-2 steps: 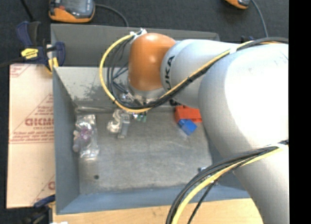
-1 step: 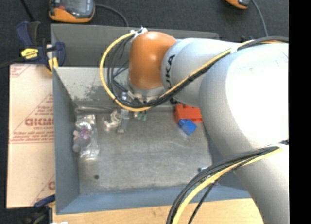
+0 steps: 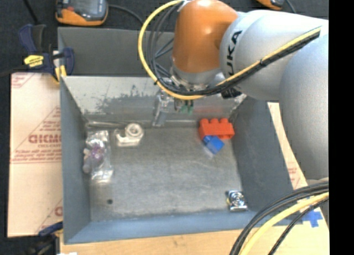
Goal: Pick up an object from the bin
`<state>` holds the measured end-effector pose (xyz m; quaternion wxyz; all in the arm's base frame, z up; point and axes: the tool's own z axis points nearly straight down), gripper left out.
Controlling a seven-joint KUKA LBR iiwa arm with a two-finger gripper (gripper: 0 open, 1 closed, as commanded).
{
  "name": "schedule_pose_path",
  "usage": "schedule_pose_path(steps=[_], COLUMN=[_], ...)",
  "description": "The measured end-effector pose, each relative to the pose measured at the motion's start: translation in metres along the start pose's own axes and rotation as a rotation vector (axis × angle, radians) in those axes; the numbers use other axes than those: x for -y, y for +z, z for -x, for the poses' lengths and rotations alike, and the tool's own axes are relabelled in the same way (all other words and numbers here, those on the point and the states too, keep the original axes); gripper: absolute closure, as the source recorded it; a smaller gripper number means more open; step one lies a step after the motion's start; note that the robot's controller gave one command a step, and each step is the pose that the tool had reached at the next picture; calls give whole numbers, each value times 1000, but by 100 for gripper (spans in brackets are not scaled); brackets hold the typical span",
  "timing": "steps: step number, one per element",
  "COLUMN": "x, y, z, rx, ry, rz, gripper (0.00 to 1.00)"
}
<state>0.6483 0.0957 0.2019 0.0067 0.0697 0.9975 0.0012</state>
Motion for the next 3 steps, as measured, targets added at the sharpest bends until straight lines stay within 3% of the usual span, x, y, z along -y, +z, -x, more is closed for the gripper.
schedule_pose_path(steps=[1,2,3], x=[31,35,29], y=[78,32,-66], z=[1,-16,-69], rx=[-15,-5,-6], ry=[-118,-657,-1566], rz=[-5,0,5], gripper=[100,100,100])
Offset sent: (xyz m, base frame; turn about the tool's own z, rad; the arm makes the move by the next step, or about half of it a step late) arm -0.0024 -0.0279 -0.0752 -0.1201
